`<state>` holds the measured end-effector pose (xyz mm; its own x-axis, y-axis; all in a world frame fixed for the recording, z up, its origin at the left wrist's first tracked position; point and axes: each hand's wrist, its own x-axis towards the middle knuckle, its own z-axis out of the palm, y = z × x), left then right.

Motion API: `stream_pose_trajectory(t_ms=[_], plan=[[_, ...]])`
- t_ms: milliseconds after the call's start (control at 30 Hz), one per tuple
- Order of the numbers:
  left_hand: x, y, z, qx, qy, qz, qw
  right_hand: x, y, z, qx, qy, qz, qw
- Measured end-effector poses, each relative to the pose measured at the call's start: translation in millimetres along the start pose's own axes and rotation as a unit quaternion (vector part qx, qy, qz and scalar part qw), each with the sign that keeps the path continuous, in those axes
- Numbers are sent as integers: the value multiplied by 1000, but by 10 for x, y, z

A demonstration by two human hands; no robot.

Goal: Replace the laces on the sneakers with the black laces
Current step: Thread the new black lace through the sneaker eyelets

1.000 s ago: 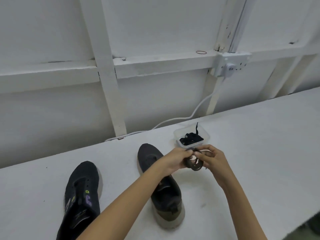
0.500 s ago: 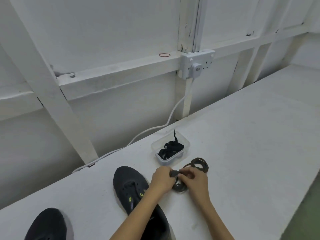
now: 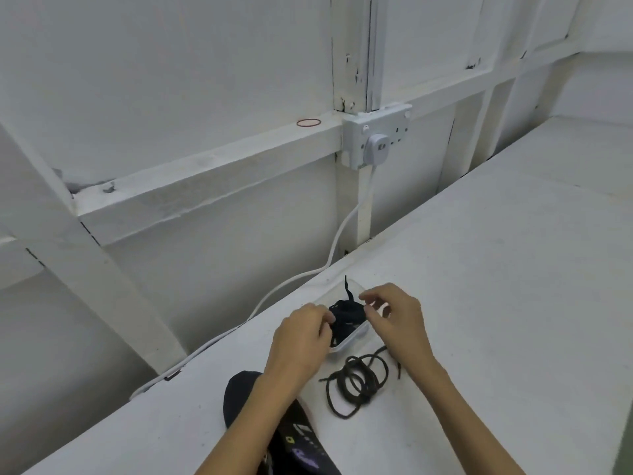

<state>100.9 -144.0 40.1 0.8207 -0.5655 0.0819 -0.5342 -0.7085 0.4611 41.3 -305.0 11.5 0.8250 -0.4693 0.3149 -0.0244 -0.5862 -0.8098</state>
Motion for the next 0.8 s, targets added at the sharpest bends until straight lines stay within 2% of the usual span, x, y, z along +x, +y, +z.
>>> stream_pose_trajectory(t_ms=[67, 133, 200, 267, 433, 600, 667, 800], plan=[[174, 52, 64, 64, -42, 36, 996, 330, -22, 133, -136, -149, -15, 979], [292, 126, 172, 146, -106, 34, 983, 570, 5, 335, -286, -267, -17, 920], [375, 146, 282, 200, -160, 12, 967, 686, 62, 516, -374, -342, 1, 862], [452, 112, 366, 229, -188, -2, 955, 729, 137, 631, -411, -363, 1, 836], [556, 17, 436, 250, -167, 6, 954, 736, 196, 664, -412, -320, -8, 853], [556, -33, 363, 204, -157, 11, 966, 732, 176, 532, -371, -318, 9, 873], [547, -57, 276, 180, -130, 23, 975, 758, 173, 463, -347, -298, 9, 889], [457, -208, -176, 84, -25, 38, 995, 886, -252, 239, -297, -253, -28, 920]])
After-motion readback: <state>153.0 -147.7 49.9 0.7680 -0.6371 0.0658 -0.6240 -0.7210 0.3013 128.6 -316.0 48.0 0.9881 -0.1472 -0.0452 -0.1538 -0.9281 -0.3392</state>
